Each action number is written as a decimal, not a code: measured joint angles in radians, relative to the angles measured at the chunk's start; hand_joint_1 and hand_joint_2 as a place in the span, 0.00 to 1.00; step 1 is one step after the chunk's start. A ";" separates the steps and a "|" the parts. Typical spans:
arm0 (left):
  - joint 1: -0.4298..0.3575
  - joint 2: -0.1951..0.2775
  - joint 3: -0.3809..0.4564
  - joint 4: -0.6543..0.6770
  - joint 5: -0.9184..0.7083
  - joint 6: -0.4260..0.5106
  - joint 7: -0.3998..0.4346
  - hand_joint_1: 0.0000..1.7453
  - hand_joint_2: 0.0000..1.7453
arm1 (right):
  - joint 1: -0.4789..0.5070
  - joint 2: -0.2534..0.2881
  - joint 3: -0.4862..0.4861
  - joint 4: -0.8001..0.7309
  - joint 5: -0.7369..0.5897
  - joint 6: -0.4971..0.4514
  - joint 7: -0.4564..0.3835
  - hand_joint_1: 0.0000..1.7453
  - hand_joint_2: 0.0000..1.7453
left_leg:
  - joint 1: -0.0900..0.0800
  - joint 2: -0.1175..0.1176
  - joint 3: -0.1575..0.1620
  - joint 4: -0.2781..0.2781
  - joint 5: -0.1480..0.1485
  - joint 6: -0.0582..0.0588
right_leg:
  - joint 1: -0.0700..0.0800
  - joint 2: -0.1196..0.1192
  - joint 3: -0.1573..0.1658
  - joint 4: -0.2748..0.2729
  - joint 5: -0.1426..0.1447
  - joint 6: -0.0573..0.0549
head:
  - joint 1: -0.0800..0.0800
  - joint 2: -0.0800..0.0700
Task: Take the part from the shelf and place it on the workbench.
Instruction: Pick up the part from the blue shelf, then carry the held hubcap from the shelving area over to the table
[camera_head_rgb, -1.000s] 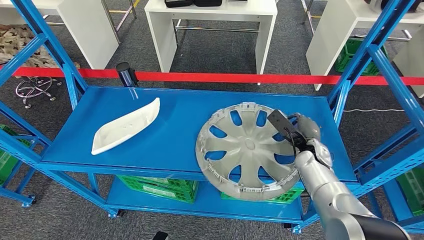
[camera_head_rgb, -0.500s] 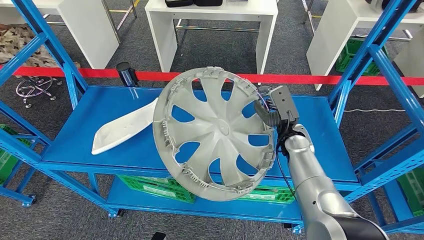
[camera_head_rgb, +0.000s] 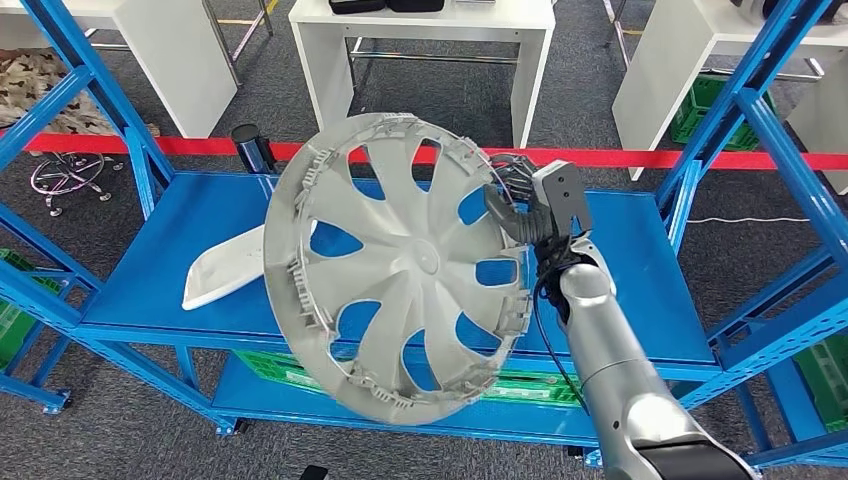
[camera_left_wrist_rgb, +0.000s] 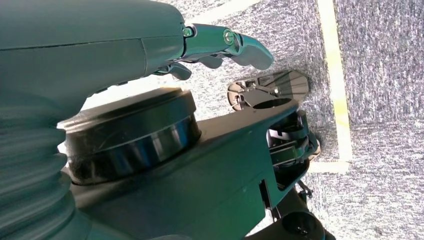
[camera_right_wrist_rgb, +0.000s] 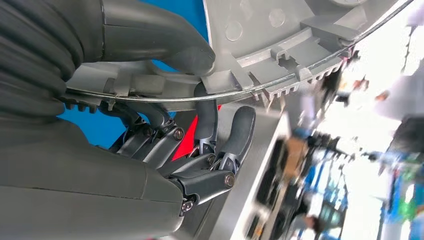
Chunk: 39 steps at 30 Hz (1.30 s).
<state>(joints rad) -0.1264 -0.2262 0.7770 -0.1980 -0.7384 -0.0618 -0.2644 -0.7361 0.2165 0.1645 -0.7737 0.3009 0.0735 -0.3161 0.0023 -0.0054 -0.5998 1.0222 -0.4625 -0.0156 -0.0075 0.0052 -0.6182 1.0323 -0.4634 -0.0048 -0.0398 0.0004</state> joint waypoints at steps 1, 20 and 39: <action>0.000 0.001 0.000 0.000 -0.002 0.000 -0.001 0.00 1.00 | 0.007 -0.003 0.014 -0.012 -0.016 0.004 0.001 1.00 1.00 | 0.000 0.000 0.000 0.000 0.000 0.000 | 0.000 0.000 0.000 0.000 0.000 0.000 | 0.000 0.000; 0.001 0.009 0.016 0.000 -0.006 0.000 -0.016 0.00 1.00 | 0.055 -0.024 0.086 -0.088 -0.086 0.009 -0.005 1.00 1.00 | 0.000 0.000 0.000 0.000 0.000 0.000 | 0.000 0.000 0.000 0.000 0.000 0.000 | 0.000 0.000; -0.001 0.012 0.016 0.000 -0.027 -0.010 -0.042 0.00 1.00 | 0.057 -0.026 0.112 -0.093 -0.073 -0.002 -0.057 1.00 1.00 | 0.002 0.004 0.005 -0.015 0.016 0.023 | -0.006 0.000 -0.004 0.012 -0.012 0.015 | 0.000 0.000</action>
<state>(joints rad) -0.1276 -0.2147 0.7928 -0.1984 -0.7659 -0.0719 -0.3068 -0.6795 0.1909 0.2769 -0.8669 0.2276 0.0712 -0.3730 0.0041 -0.0018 -0.5948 1.0073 -0.4463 0.0072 -0.0137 0.0050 -0.6226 1.0446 -0.4758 0.0105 -0.0394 0.0004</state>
